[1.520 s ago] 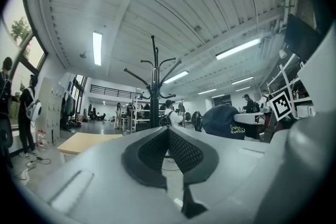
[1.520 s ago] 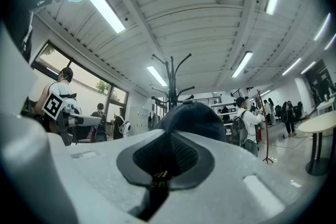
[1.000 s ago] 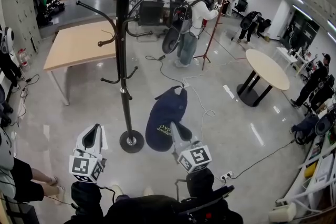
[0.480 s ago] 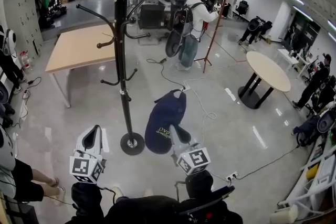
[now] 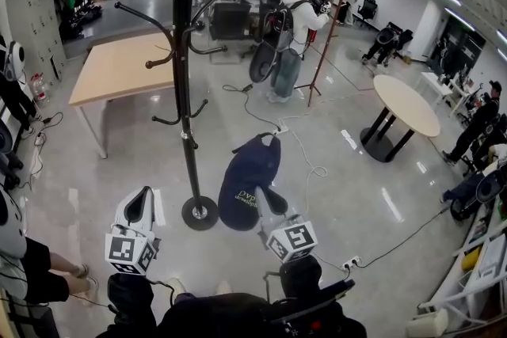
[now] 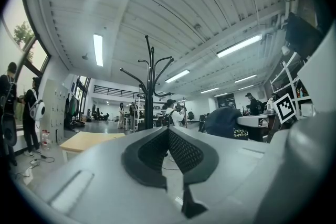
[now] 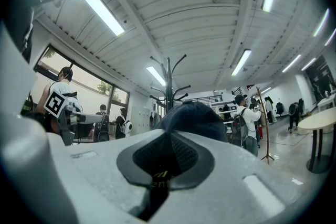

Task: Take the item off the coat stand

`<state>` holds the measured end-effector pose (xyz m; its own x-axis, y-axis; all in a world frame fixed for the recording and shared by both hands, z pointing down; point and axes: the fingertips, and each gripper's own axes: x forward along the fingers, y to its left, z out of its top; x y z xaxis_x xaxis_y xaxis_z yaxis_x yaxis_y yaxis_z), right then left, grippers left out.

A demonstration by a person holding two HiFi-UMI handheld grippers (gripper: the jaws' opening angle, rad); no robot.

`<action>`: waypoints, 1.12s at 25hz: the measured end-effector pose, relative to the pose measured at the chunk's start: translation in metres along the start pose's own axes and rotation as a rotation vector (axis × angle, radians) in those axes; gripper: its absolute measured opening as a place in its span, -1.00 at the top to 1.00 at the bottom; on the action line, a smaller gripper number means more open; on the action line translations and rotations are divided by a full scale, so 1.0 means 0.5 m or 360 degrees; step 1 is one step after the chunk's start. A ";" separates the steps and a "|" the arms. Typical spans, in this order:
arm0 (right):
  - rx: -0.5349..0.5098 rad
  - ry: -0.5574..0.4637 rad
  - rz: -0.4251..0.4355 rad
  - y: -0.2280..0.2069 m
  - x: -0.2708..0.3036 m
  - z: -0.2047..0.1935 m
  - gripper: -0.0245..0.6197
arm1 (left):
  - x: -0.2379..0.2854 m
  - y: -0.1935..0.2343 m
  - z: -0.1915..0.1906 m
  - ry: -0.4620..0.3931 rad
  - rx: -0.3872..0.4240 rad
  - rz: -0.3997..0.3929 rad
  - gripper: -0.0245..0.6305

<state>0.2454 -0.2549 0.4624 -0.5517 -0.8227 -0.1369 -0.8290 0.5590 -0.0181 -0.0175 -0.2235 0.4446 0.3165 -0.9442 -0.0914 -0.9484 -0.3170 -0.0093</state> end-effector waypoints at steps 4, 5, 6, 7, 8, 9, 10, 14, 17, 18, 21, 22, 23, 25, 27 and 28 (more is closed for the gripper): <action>-0.0008 0.0004 -0.0001 0.002 0.000 -0.002 0.90 | 0.000 0.001 -0.001 -0.0001 -0.0003 0.0001 0.92; -0.0008 0.0007 0.0002 0.003 0.001 -0.003 0.90 | 0.000 0.002 0.001 -0.0003 -0.0004 0.0002 0.92; -0.0010 0.0007 0.0006 0.004 0.002 -0.001 0.90 | 0.001 0.002 0.003 -0.0006 -0.0002 0.0003 0.92; -0.0013 0.0003 0.0008 0.004 0.003 0.002 0.90 | 0.001 0.002 0.007 -0.0010 0.0000 0.0003 0.92; -0.0016 -0.0001 0.0010 0.005 0.003 0.005 0.90 | 0.002 0.001 0.010 -0.0014 0.0001 0.0001 0.92; -0.0019 -0.0007 0.0010 0.005 0.003 0.008 0.90 | 0.003 0.001 0.011 -0.0016 0.0000 0.0000 0.92; -0.0020 -0.0010 0.0010 0.005 0.003 0.010 0.90 | 0.004 0.001 0.012 -0.0016 -0.0003 -0.0002 0.92; -0.0015 -0.0001 0.0010 0.002 0.004 0.007 0.90 | 0.010 -0.006 0.006 -0.0008 -0.0008 -0.0013 0.92; -0.0021 0.0000 0.0016 0.000 0.008 0.003 0.90 | 0.017 -0.009 0.001 -0.0002 -0.0005 -0.0022 0.92; -0.0021 0.0001 0.0017 0.000 0.008 0.001 0.90 | 0.016 -0.009 -0.004 0.0007 -0.0008 -0.0021 0.92; -0.0019 0.0002 0.0007 -0.003 0.005 -0.002 0.90 | 0.017 -0.010 -0.012 0.0020 -0.0010 -0.0028 0.92; -0.0018 0.0002 0.0005 -0.003 0.005 -0.003 0.90 | 0.017 -0.010 -0.011 0.0018 -0.0008 -0.0032 0.92; -0.0017 0.0000 0.0005 -0.002 0.006 -0.004 0.90 | 0.016 -0.010 -0.011 0.0016 -0.0005 -0.0035 0.92; -0.0016 -0.0005 0.0010 -0.001 0.009 -0.006 0.90 | 0.018 -0.009 -0.010 0.0012 -0.0001 -0.0036 0.92; -0.0015 -0.0005 0.0016 -0.004 0.010 -0.006 0.90 | 0.023 -0.012 -0.010 0.0011 0.0001 -0.0037 0.92; -0.0014 -0.0003 0.0017 -0.006 0.010 -0.007 0.90 | 0.026 -0.014 -0.010 0.0012 0.0001 -0.0038 0.92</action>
<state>0.2449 -0.2613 0.4653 -0.5605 -0.8164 -0.1391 -0.8238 0.5668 -0.0078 -0.0067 -0.2340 0.4485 0.3395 -0.9369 -0.0836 -0.9405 -0.3397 -0.0121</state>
